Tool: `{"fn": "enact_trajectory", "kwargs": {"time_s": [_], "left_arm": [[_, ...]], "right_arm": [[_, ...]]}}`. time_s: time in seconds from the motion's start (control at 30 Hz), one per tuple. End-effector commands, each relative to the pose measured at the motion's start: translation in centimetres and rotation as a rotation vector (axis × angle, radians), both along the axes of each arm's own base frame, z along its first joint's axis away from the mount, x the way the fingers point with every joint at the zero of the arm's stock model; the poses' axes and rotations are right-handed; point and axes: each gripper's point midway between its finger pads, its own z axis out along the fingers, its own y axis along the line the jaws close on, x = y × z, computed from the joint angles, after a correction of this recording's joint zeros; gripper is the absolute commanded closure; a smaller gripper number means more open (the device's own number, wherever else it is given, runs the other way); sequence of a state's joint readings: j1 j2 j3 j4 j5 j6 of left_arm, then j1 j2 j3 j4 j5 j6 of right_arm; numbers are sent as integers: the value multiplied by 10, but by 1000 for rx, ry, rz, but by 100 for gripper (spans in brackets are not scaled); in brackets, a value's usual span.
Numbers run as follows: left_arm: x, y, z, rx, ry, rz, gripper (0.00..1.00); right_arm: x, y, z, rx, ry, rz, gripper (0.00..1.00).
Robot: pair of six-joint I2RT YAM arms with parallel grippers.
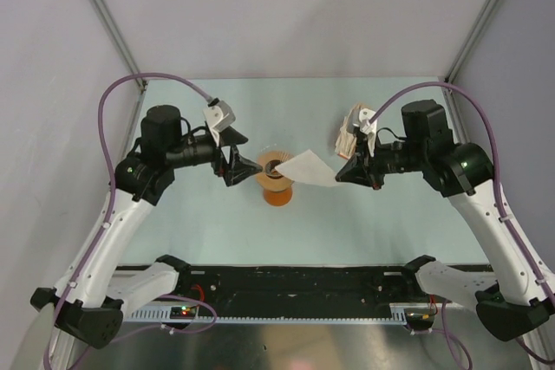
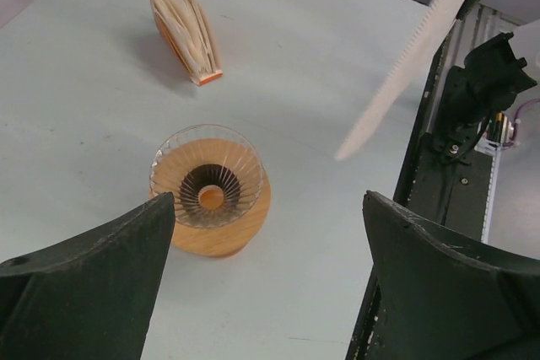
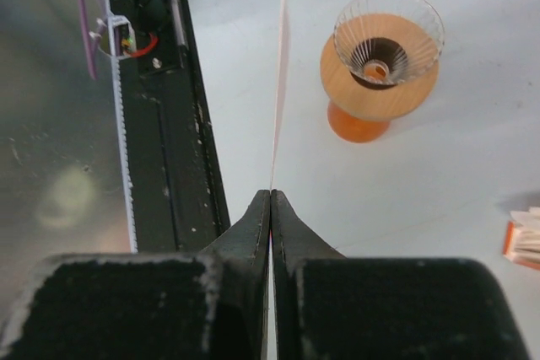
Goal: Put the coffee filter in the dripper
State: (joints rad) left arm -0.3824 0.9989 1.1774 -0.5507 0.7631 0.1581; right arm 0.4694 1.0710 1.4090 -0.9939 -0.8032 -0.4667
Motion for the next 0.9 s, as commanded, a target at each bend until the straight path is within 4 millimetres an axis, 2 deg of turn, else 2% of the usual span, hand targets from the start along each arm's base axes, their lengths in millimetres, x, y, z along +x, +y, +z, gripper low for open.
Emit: {"fn": "enact_trajectory", "kwargs": {"time_s": [0.0, 0.07, 0.27, 0.33, 0.4, 0.57, 0.7, 0.87], "left_arm": [[-18, -4, 3, -43, 54, -37, 3], [-28, -7, 7, -92, 108, -54, 1], [-34, -11, 23, -232, 115, -50, 0], [-37, -13, 32, -291, 130, -70, 0], [-38, -15, 49, -382, 142, -92, 0], [-35, -13, 90, -603, 168, -116, 0], [-30, -10, 107, -742, 204, -119, 0], [-15, -7, 115, -840, 252, -94, 0]], "right_arm": [[-5, 13, 29, 119, 32, 27, 100], [-3, 15, 37, 154, 45, 25, 100], [2, 25, 69, 279, 97, 40, 100], [5, 29, 82, 319, 105, 43, 100], [8, 32, 95, 354, 116, 42, 100], [13, 37, 120, 424, 148, 52, 100], [13, 41, 134, 468, 187, 70, 100], [10, 47, 144, 496, 206, 116, 100]]}}
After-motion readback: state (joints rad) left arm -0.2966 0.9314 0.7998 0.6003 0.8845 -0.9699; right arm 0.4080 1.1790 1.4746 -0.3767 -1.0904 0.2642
